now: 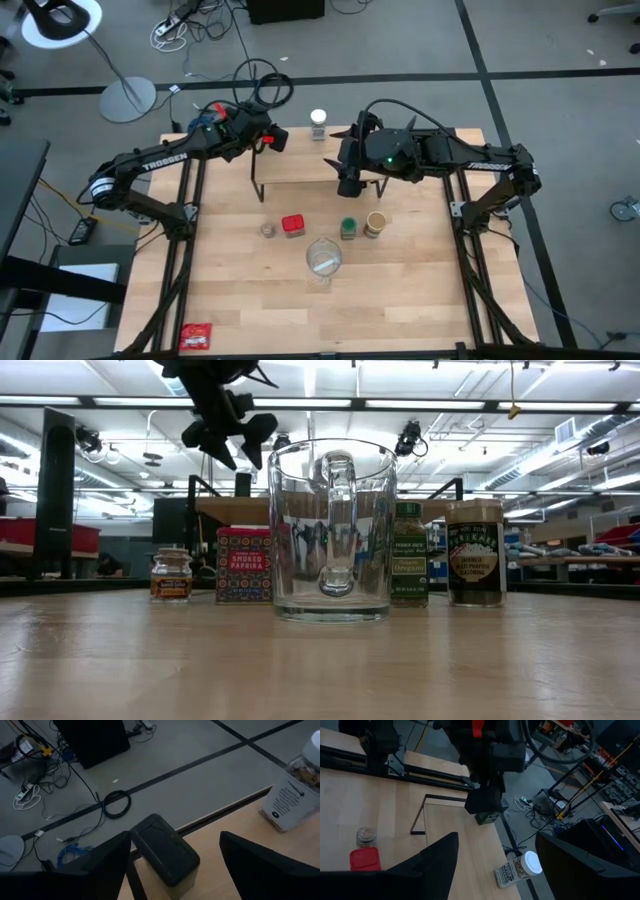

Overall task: Shelf spices
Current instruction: Remove the black seasoning can from the shelf

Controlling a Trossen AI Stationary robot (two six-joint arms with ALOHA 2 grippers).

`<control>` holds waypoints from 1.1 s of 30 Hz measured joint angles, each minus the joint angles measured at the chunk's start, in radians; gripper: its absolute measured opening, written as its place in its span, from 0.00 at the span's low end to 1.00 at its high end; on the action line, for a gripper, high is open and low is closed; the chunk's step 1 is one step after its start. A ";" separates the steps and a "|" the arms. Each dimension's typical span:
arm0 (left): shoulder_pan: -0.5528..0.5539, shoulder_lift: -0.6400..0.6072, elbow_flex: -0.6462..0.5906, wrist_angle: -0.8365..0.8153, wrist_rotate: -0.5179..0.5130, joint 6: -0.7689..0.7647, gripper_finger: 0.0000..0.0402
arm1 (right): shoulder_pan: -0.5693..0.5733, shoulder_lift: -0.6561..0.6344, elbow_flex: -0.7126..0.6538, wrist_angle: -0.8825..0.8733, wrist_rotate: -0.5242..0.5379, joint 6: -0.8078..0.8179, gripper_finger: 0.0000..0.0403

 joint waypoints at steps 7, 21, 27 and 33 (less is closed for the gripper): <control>0.002 0.035 0.000 0.031 0.030 -0.002 0.77 | 0.000 0.000 0.000 0.000 0.000 0.004 0.65; 0.001 0.077 0.004 0.008 -0.005 0.008 0.77 | 0.000 0.000 0.000 0.001 -0.008 0.009 0.65; -0.007 0.069 0.004 -0.030 -0.003 0.039 0.77 | 0.000 0.000 0.000 0.000 -0.009 0.009 0.65; -0.033 0.043 -0.002 0.003 0.007 0.056 0.77 | 0.000 0.000 0.000 0.001 -0.009 0.010 0.64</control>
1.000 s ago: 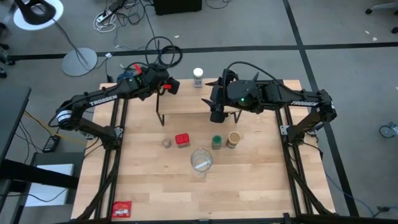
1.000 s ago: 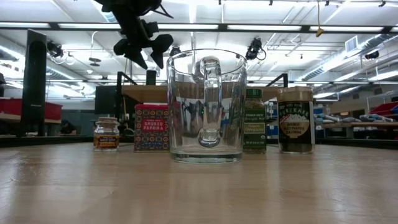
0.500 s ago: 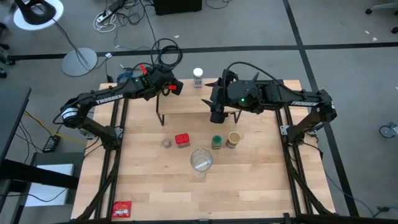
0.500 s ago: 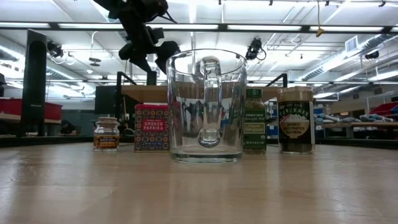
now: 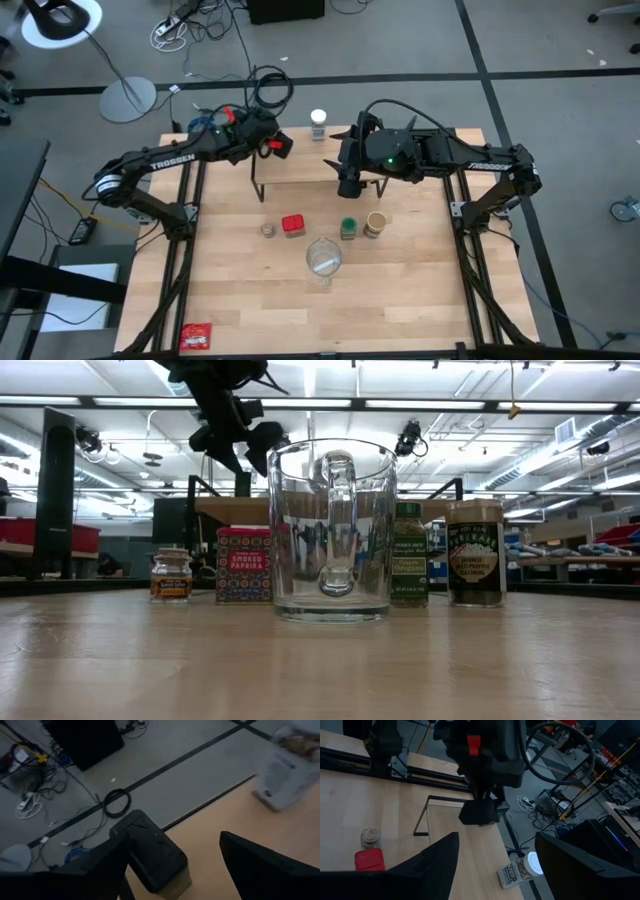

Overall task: Shelf spices
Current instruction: Remove the black seasoning can from the shelf

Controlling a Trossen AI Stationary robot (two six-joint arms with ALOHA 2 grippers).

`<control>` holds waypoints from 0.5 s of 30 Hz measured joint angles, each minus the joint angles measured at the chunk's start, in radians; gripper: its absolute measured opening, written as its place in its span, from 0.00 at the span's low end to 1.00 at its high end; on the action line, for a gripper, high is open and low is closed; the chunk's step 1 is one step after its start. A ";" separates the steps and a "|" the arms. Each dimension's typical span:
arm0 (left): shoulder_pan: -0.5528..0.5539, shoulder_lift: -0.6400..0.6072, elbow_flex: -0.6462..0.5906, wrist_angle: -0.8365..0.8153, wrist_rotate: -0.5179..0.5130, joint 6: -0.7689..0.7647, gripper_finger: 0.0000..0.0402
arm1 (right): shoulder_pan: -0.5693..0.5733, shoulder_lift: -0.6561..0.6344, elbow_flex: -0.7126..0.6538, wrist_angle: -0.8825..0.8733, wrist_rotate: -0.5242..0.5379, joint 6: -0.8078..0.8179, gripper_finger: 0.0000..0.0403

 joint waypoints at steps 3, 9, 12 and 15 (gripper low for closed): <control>-0.002 -0.005 0.005 0.003 -0.004 0.001 0.77 | 0.000 0.000 0.000 0.000 0.000 0.000 0.64; -0.009 -0.007 0.045 0.004 -0.015 -0.016 0.77 | 0.000 0.000 0.000 0.000 0.000 0.001 0.65; -0.020 -0.007 0.069 -0.043 -0.077 -0.062 0.77 | 0.000 0.000 0.000 0.000 -0.007 0.001 0.64; -0.040 -0.007 0.088 -0.089 -0.142 -0.116 0.77 | 0.000 0.000 0.000 0.000 -0.009 0.001 0.64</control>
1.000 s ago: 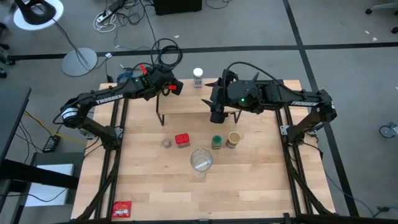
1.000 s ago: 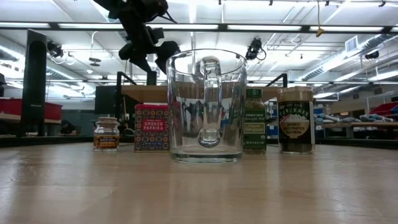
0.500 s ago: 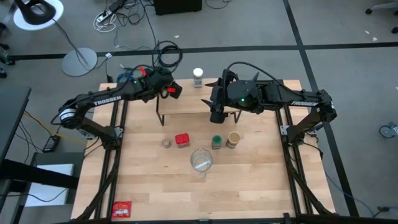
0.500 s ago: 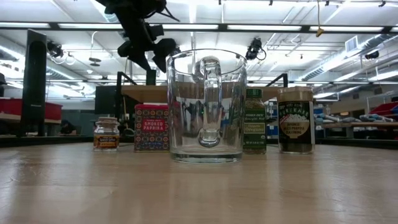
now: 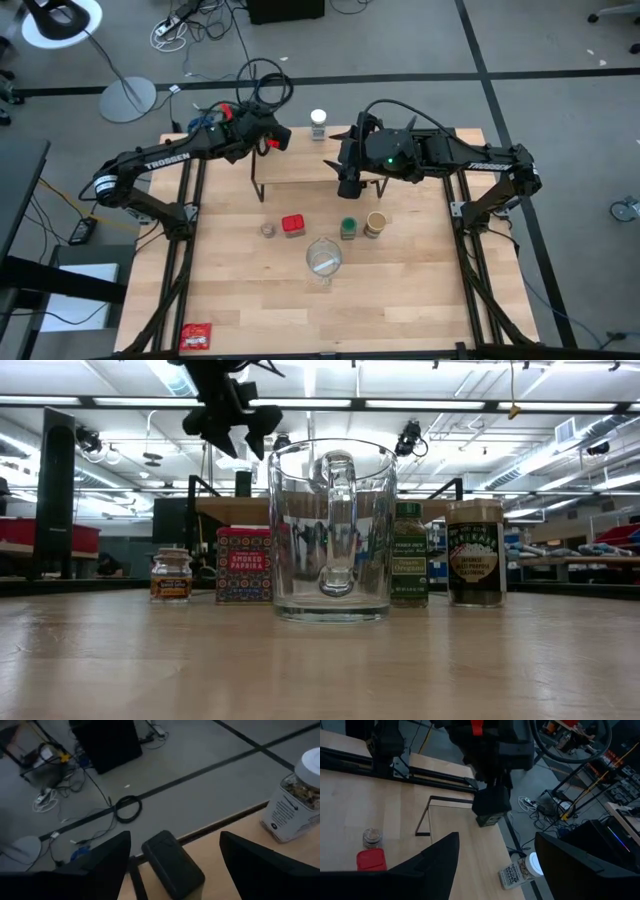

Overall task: Shelf spices
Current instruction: Remove the black seasoning can from the shelf

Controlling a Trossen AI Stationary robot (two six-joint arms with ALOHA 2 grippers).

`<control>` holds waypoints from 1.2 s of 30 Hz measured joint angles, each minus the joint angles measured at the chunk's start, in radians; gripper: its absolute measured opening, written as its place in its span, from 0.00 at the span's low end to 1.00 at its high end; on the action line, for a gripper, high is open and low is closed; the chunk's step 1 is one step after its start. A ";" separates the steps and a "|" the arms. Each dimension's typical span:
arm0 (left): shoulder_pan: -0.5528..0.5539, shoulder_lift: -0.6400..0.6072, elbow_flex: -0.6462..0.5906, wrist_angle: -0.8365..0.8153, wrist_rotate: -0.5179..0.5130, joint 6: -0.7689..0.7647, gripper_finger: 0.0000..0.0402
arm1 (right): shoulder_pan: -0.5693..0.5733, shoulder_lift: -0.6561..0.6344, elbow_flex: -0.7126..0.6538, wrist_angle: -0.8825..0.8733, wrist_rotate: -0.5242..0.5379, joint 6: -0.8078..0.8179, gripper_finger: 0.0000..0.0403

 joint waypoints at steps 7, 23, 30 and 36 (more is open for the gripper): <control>-0.029 -0.001 0.015 -0.040 -0.046 -0.129 0.77 | 0.000 0.000 0.000 0.000 0.000 -0.002 0.64; -0.030 0.005 0.016 -0.083 0.041 -0.350 0.77 | 0.000 0.000 0.000 0.000 -0.061 -0.029 0.64; -0.010 0.009 0.016 -0.095 0.101 -0.391 0.77 | 0.007 0.000 0.000 0.000 -0.061 -0.029 0.63; -0.004 0.038 0.015 -0.111 0.089 -0.401 0.77 | 0.014 0.000 0.000 -0.003 -0.061 -0.030 0.63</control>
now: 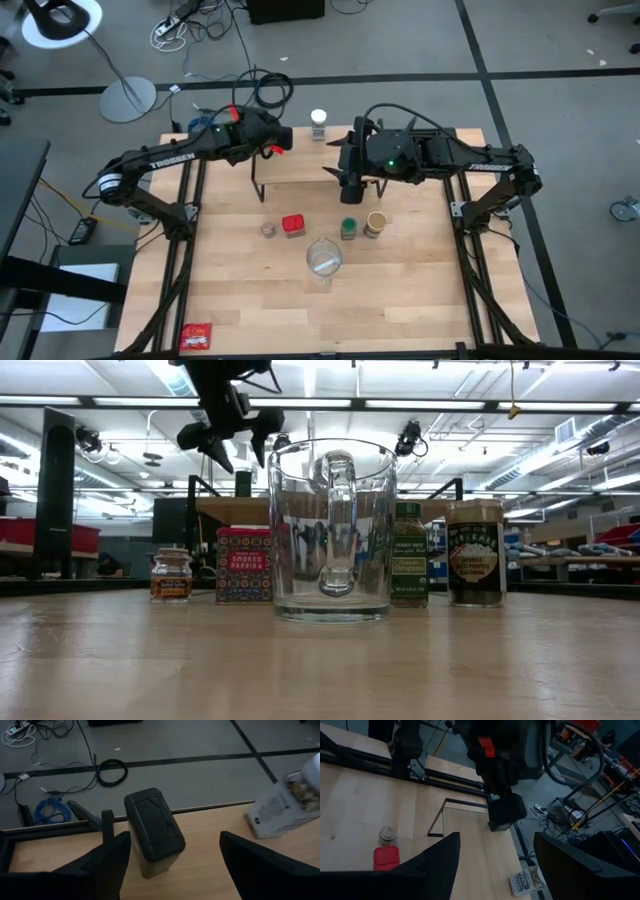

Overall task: Shelf spices
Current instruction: Remove the black seasoning can from the shelf

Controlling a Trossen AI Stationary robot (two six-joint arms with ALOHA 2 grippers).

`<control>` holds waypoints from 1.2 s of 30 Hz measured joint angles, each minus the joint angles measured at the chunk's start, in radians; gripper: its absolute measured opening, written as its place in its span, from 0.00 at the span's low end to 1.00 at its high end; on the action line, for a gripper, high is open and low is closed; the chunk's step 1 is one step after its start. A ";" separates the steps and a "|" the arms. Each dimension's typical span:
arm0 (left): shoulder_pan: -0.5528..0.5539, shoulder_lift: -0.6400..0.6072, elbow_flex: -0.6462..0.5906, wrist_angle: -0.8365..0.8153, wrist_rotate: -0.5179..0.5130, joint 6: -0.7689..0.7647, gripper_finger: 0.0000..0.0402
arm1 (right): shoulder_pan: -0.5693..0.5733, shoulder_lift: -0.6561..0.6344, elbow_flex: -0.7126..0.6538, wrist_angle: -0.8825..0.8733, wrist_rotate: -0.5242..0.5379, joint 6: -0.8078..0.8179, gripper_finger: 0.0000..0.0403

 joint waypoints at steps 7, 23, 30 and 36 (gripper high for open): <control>0.015 0.064 0.000 -0.001 0.005 -0.003 0.77 | 0.005 0.000 0.000 0.001 -0.021 -0.007 0.63; 0.024 0.103 0.012 0.044 -0.034 0.112 0.42 | 0.005 0.000 0.000 0.003 -0.024 -0.015 0.61; 0.024 0.103 0.014 0.042 -0.049 0.183 0.31 | 0.004 0.000 0.000 0.009 -0.024 -0.015 0.62; -0.004 0.060 0.014 0.040 -0.049 0.256 0.31 | 0.004 0.000 0.000 0.030 -0.024 -0.014 0.62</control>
